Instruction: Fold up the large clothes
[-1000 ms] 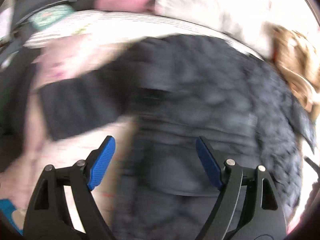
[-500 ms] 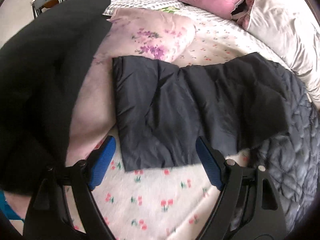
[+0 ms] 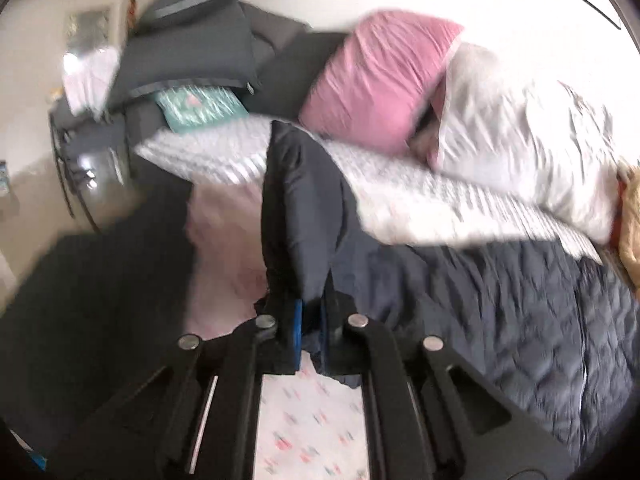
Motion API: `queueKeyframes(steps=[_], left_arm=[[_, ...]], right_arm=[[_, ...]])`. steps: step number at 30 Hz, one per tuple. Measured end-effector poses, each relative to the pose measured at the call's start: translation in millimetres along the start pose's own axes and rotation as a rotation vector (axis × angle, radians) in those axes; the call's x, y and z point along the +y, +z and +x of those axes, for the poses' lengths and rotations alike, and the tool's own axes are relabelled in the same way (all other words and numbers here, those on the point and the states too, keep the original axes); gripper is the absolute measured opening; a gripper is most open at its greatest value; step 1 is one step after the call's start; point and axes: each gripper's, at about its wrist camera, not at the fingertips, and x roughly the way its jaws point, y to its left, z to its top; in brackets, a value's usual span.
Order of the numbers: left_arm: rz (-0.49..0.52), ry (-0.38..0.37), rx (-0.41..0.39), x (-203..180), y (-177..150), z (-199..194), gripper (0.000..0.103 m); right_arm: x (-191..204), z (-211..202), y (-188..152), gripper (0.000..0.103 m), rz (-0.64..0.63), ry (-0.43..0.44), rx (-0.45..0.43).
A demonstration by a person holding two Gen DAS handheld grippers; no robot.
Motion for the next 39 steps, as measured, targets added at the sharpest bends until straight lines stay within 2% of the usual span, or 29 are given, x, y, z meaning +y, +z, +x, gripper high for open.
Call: queueKeyframes(steps=[3,7,8,10,12,15,17,19,22,25,27,29,35,39], left_arm=[[0.028,0.114,0.007,21,19,23,0.008],[0.124,0.26,0.106,32,14,66,0.01],[0.13,0.288,0.132,35,10,73,0.014],[0.121,0.325,0.152,39,6,74,0.026],[0.115,0.333,0.134,36,7,69,0.054],[0.096,0.255,0.102,27,11,50,0.081],[0.078,0.192,0.12,20,12,37,0.084],[0.026,0.106,0.17,14,10,28,0.086],[-0.115,-0.055,0.265,12,-2,21,0.088],[-0.255,-0.14,0.347,11,-25,20,0.088],[-0.329,-0.125,0.358,10,-45,23,0.088],[-0.367,-0.094,0.331,10,-60,30,0.088],[-0.408,0.111,0.249,24,-82,63,0.088],[-0.483,0.137,0.213,39,-87,86,0.085]], right_arm=[[-2,-2,4,0.083,0.014,0.008,-0.025],[-7,-2,11,0.083,0.045,0.018,-0.058],[-8,-1,13,0.083,0.052,0.017,-0.062],[-13,1,17,0.083,0.073,0.015,-0.066],[-18,3,20,0.083,0.1,0.023,-0.066],[-27,2,22,0.083,0.155,0.052,-0.074],[-31,1,23,0.083,0.187,0.066,-0.078],[-34,-1,22,0.083,0.21,0.086,-0.081],[-34,-1,22,0.083,0.229,0.104,-0.077],[-30,1,22,0.083,0.224,0.112,-0.076],[-26,3,24,0.083,0.218,0.118,-0.077],[-22,6,26,0.083,0.214,0.127,-0.08],[-5,23,31,0.083,0.169,0.156,-0.058],[9,35,32,0.083,0.09,0.128,-0.038]])
